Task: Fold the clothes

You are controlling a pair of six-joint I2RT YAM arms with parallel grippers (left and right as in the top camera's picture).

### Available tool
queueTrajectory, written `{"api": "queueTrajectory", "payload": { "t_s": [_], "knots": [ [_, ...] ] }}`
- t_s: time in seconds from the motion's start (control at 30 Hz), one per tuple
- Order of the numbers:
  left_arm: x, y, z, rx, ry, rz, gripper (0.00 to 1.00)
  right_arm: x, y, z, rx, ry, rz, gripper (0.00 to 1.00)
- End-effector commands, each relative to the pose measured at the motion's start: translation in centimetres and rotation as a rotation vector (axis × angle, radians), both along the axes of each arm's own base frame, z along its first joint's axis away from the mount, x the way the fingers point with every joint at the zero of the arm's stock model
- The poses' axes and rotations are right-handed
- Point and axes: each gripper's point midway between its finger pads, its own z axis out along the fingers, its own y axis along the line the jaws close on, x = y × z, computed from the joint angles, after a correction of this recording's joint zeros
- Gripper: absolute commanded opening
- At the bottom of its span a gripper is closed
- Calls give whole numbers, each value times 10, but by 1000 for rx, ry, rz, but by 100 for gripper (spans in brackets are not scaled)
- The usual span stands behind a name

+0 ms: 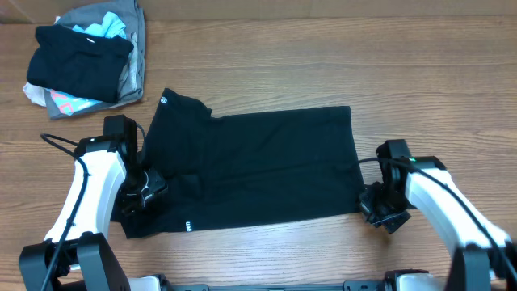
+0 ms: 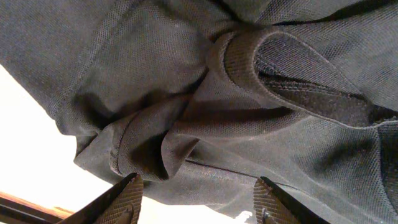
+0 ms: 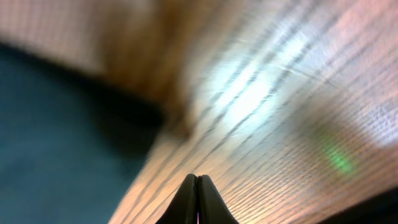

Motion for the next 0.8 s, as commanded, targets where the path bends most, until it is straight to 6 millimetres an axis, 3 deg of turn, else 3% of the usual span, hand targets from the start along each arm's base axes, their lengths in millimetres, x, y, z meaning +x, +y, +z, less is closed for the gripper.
{"api": "queueTrajectory", "payload": {
  "t_s": [0.0, 0.07, 0.2, 0.37, 0.6, 0.77],
  "knots": [
    [1, 0, 2, -4, -11, -11, 61, 31, 10, 34, 65, -227, 147, 4],
    [2, 0, 2, -4, -15, -11, 60, 47, 21, 51, 123, -344, 207, 4],
    [2, 0, 2, -4, -17, -11, 60, 62, 25, 52, 140, -401, 210, 4],
    [1, 0, 2, -5, -11, -11, 60, 67, 22, 26, 124, -321, 195, 4],
    [1, 0, 2, -5, -10, -11, 61, 54, 18, -18, 108, -133, 144, 4],
    [1, 0, 2, -5, -10, -11, 61, 45, 6, -25, 34, -85, 114, 4]
  ]
}}
